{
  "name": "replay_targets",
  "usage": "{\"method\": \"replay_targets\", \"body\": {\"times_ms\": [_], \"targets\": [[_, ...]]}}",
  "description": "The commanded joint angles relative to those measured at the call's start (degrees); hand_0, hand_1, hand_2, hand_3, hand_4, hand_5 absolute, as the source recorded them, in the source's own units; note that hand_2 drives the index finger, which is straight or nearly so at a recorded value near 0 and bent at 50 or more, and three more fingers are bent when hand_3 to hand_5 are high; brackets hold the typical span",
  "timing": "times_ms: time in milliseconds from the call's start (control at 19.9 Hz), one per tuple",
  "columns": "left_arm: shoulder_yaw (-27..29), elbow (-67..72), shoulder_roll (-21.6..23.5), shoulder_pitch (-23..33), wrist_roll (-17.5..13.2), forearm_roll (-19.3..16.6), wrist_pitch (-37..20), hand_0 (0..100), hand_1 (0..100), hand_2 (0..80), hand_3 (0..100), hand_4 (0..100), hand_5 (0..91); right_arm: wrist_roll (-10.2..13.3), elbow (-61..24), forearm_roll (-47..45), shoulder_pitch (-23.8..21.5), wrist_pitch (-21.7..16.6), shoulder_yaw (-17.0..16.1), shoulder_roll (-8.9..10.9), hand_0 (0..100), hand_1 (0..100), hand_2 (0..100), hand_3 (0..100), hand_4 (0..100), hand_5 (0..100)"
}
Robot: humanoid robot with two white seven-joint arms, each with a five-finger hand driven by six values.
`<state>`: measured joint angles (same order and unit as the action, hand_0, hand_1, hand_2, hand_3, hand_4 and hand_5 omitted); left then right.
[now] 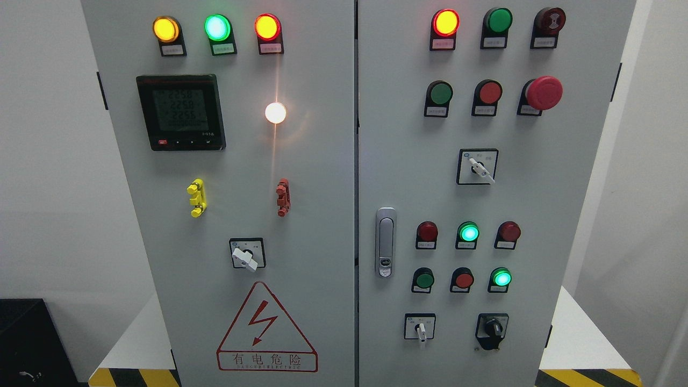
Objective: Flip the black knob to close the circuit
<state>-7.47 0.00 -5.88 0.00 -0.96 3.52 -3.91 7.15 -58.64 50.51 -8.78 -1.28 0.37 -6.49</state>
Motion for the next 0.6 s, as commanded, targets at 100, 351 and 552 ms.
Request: {"method": "replay_targets", "body": {"times_ms": [100,351,552], "targets": [[0.0,-1.3,0.0,1.2,0.0,0.0,0.0,12,56,0.0,0,0,0.0,-0.5,-18.0,3.7,0.7,3.2,0.3,-0.36,0,6,87,100,88,93],[0.0,-1.3,0.1,1.2,0.0,0.0,0.0,12,56,0.0,0,0,0.0,-3.0,-24.6,6.4,1.1,6.1,0.4,-0.36,0,5,87,100,88,93],[0.0,-1.3,0.1,1.2,0.0,0.0,0.0,12,56,0.0,0,0,0.0,-3.5,-29.0,7.2,2.3,7.9,0.4,-0.45,0,5,87,100,89,94]]}}
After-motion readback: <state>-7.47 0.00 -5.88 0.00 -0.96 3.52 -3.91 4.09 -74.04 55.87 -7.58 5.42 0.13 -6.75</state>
